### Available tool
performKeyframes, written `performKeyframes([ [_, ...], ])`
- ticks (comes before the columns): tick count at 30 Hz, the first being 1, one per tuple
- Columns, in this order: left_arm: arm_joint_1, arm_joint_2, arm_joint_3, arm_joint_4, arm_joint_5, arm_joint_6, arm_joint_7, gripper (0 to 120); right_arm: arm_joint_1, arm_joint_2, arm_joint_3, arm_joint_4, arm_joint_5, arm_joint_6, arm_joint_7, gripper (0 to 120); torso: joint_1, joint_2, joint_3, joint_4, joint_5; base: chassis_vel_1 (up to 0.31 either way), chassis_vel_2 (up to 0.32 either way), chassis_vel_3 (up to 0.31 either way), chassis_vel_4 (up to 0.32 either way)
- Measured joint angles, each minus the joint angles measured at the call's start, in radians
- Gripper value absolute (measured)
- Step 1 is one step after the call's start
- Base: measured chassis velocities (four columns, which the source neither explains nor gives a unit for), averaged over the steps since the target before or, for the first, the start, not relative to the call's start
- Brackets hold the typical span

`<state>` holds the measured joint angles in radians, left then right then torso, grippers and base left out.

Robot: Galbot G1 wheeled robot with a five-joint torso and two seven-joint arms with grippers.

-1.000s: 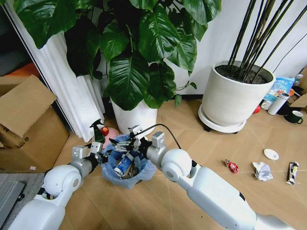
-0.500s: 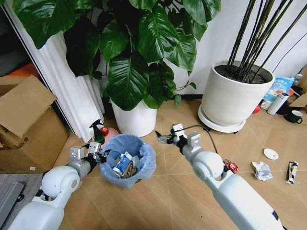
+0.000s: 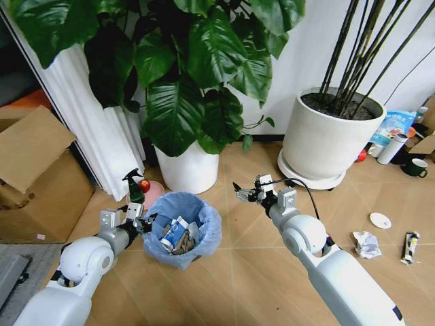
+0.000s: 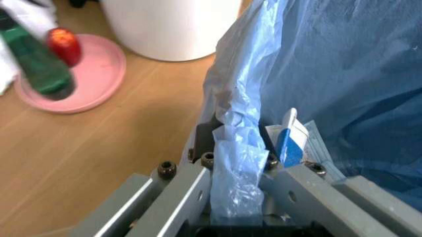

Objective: Pick up the trash bin and place the garbage on the floor into it.

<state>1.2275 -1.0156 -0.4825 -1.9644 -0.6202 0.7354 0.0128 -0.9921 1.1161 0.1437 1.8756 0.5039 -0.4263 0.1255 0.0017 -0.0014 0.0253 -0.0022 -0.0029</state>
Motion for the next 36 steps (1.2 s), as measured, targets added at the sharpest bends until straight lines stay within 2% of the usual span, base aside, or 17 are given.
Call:
performKeyframes([
  [2, 0.004, 0.001, -0.001, -0.004, -0.001, 0.0, 0.002, 0, -0.009, 0.012, 0.007, 0.0, -0.004, 0.0, 0.002, 100, 0.0, 0.0, 0.0, -0.0007, -0.0001, -0.246, -0.254, 0.23, 0.225],
  [7, 0.014, 0.005, -0.004, -0.011, -0.001, 0.0, 0.003, 0, -0.028, 0.023, 0.023, 0.005, -0.009, 0.0, 0.003, 100, 0.0, 0.0, 0.0, 0.0002, -0.0001, -0.269, -0.257, 0.266, 0.258],
  [21, 0.017, -0.001, 0.002, -0.014, 0.005, 0.0, 0.009, 0, -0.085, 0.017, 0.067, 0.01, -0.032, 0.021, 0.006, 100, 0.0, 0.0, 0.0, -0.0006, 0.0005, -0.31, -0.318, 0.308, 0.317],
  [24, 0.018, -0.002, 0.002, -0.014, 0.005, 0.0, 0.01, 0, -0.091, 0.018, 0.078, -0.01, -0.04, 0.024, 0.006, 100, 0.0, 0.0, 0.0, -0.0007, -0.0003, -0.234, -0.216, 0.233, 0.232],
  [29, 0.026, -0.005, -0.005, -0.018, 0.005, 0.0, 0.01, 0, -0.118, 0.015, 0.119, -0.082, -0.093, 0.022, -0.004, 100, 0.0, 0.0, 0.0, 0.0, -0.0002, -0.045, -0.065, 0.055, 0.042],
  [36, 0.029, -0.011, -0.013, -0.024, 0.008, 0.0, 0.012, 0, -0.213, -0.027, 0.237, -0.161, -0.126, 0.021, -0.141, 100, 0.0, 0.0, 0.0, 0.0003, -0.0002, 0.062, 0.069, -0.05, -0.046],
])
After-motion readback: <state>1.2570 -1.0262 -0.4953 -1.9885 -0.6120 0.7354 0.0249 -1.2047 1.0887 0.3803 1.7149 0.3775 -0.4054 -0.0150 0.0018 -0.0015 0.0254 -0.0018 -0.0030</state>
